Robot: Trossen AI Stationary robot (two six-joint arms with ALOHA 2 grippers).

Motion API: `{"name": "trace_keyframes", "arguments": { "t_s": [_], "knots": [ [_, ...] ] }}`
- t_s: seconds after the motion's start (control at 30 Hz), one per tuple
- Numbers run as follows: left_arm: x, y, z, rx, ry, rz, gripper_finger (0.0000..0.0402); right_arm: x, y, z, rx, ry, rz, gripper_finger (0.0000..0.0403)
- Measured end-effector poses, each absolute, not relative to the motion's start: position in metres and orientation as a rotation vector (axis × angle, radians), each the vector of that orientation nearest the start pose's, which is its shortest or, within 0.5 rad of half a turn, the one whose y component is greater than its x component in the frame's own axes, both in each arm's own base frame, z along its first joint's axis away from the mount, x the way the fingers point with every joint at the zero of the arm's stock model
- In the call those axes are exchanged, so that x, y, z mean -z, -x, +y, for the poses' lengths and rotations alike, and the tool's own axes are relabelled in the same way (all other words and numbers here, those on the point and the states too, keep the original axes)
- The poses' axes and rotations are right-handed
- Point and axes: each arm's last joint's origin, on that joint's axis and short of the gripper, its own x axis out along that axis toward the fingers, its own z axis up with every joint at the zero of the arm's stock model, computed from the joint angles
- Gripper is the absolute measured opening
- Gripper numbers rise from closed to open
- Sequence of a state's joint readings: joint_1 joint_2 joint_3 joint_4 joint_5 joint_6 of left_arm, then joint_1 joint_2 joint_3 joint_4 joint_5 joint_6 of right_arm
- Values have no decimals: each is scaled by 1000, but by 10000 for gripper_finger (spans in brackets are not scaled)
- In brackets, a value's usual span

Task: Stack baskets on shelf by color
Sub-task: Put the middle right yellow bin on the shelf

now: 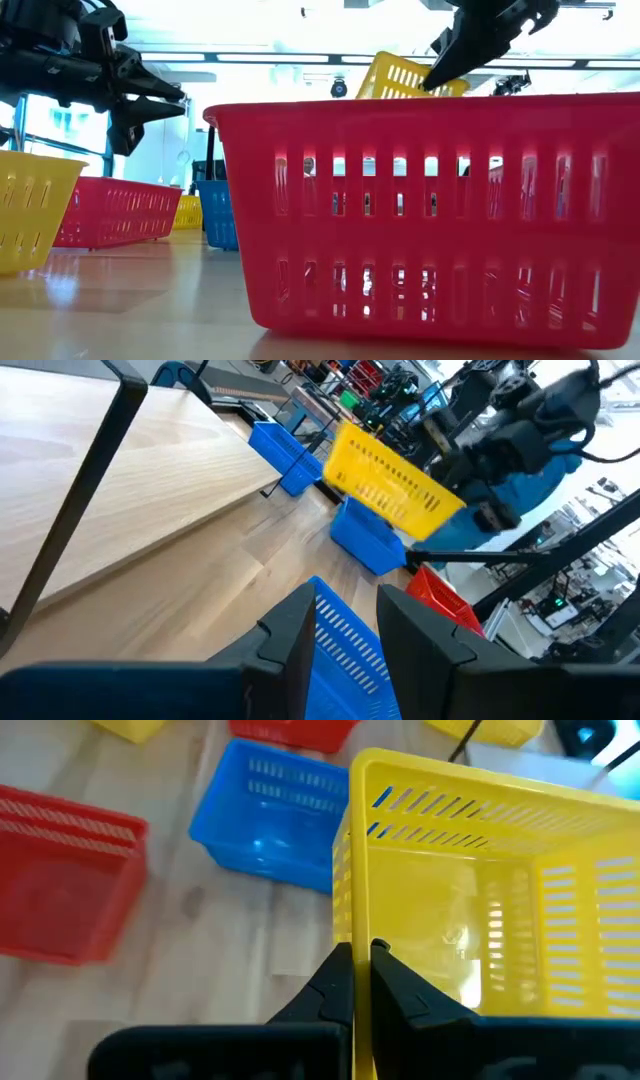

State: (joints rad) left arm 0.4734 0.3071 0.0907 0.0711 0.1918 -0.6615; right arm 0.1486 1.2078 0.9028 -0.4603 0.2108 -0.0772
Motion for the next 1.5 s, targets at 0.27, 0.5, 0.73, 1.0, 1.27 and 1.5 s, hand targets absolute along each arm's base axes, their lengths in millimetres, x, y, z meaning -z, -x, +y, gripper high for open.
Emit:
{"name": "trace_keyframes", "arguments": {
  "t_s": [0.27,0.5,0.73,1.0,1.27,1.5],
  "knots": [
    [-175,-105,48,-317,703,40,99,-267,-247,-4,76,374,792,0],
    [-175,-105,48,-317,703,39,99,-262,-245,-40,147,445,867,0],
    [-175,-105,48,-317,702,40,99,-247,-249,-70,178,435,955,0],
    [-175,-105,48,-317,702,40,99,-227,-254,-91,189,373,1037,0],
    [-175,-105,48,-317,703,39,99,-210,-260,-100,197,356,1096,0],
    [-175,-105,48,-317,703,40,99,-206,-263,-103,221,362,1107,0]
  ]
}}
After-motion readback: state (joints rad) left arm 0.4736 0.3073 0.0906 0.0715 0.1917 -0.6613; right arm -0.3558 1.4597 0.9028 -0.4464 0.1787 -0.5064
